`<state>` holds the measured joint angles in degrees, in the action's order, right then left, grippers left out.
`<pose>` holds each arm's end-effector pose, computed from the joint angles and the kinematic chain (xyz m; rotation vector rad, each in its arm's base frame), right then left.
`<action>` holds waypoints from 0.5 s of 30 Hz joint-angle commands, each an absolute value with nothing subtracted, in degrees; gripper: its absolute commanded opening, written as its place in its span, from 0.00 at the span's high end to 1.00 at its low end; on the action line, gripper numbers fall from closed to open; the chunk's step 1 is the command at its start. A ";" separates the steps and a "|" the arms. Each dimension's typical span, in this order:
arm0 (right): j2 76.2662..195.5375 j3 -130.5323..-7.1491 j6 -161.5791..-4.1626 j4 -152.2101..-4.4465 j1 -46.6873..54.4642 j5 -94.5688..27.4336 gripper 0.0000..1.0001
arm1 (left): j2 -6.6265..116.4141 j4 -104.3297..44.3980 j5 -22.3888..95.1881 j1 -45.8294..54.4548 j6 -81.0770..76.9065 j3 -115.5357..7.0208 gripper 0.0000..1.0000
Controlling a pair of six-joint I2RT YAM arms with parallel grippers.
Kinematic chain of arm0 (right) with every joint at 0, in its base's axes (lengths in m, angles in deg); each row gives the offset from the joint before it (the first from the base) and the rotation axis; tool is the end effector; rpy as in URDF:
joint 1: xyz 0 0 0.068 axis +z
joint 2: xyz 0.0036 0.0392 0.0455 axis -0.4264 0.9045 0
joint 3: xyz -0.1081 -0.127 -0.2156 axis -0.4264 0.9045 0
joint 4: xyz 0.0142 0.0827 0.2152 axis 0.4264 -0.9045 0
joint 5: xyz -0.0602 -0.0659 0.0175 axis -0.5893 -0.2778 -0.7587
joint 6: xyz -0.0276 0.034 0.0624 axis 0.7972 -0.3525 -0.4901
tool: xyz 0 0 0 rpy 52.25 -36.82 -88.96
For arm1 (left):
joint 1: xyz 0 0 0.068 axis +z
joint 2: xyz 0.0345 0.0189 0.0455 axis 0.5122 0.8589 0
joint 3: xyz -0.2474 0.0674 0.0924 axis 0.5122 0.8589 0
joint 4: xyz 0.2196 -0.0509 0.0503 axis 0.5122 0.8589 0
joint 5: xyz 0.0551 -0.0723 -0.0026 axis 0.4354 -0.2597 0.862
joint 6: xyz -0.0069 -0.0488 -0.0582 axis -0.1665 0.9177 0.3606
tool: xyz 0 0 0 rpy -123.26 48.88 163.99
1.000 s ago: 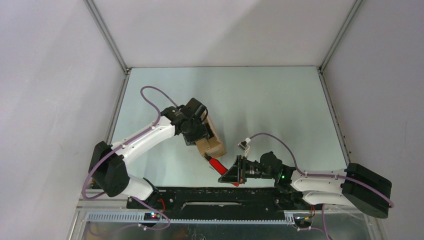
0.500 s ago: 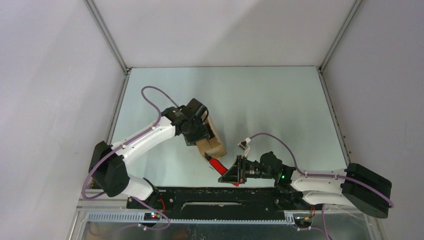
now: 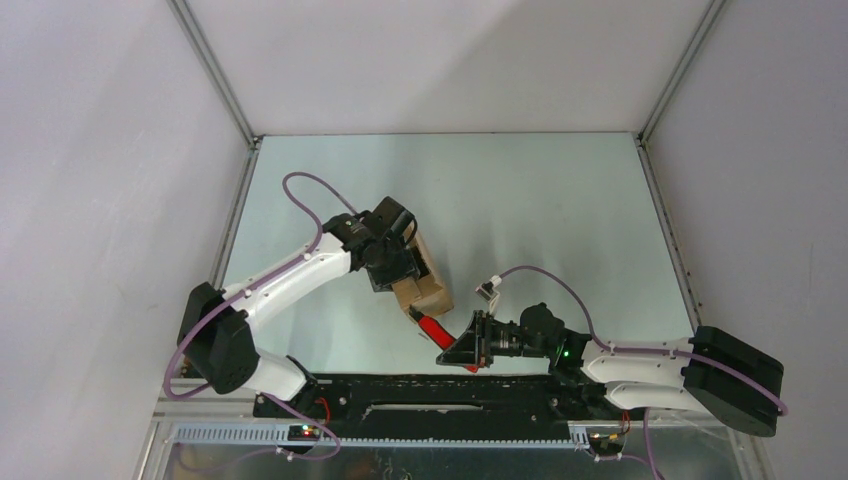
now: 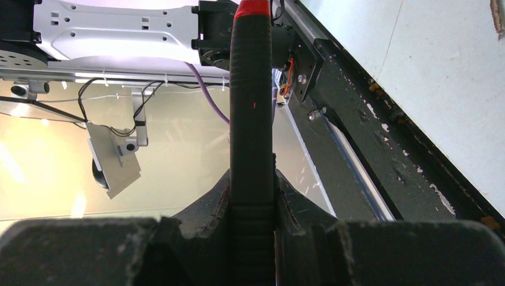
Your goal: Unpack the express box
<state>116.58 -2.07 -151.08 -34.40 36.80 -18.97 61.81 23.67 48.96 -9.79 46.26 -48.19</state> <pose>0.0736 0.1907 0.1905 -0.1158 2.2490 1.9080 0.1987 -0.1640 0.2450 -0.4929 2.7712 -0.3580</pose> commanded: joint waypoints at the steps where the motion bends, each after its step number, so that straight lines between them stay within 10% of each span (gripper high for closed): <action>1: 116.26 -4.01 -151.13 -32.19 36.98 -19.32 1.00 | 59.75 23.03 49.48 -10.01 46.02 -48.64 0.92; 15: 115.55 -3.93 -150.94 -32.85 37.78 -19.93 1.00 | 60.14 23.17 49.49 -10.00 46.10 -48.95 0.92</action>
